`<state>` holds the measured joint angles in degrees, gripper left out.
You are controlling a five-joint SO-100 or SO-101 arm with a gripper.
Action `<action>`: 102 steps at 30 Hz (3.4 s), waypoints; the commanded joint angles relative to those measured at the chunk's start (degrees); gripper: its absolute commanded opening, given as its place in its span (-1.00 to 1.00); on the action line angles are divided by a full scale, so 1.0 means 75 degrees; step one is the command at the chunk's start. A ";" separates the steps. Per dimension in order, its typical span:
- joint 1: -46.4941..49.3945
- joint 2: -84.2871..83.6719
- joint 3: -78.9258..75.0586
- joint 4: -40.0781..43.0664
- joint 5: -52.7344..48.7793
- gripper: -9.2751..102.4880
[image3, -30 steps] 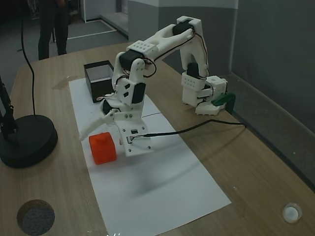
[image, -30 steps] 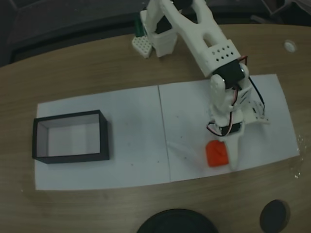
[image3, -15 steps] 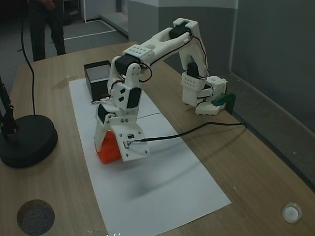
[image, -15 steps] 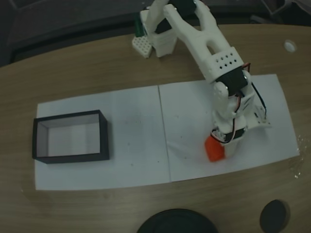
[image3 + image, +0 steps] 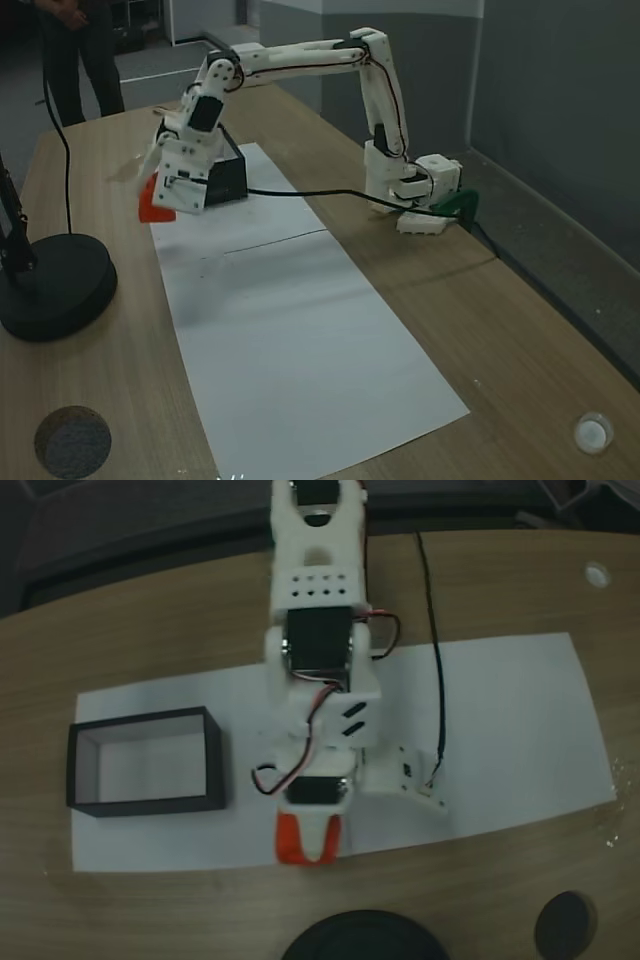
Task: Grab a orange square and put it in the box.
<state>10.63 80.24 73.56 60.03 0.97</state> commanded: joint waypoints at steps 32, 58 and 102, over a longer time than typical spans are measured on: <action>0.3926 0.1992 0.0809 0.1125 -0.1500 -0.82; 0.3961 0.1934 0.0938 0.1125 -0.1453 -0.81; 0.0352 0.3117 0.0926 0.4430 -0.1289 -0.84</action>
<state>17.31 96.94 81.74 91.85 -10.28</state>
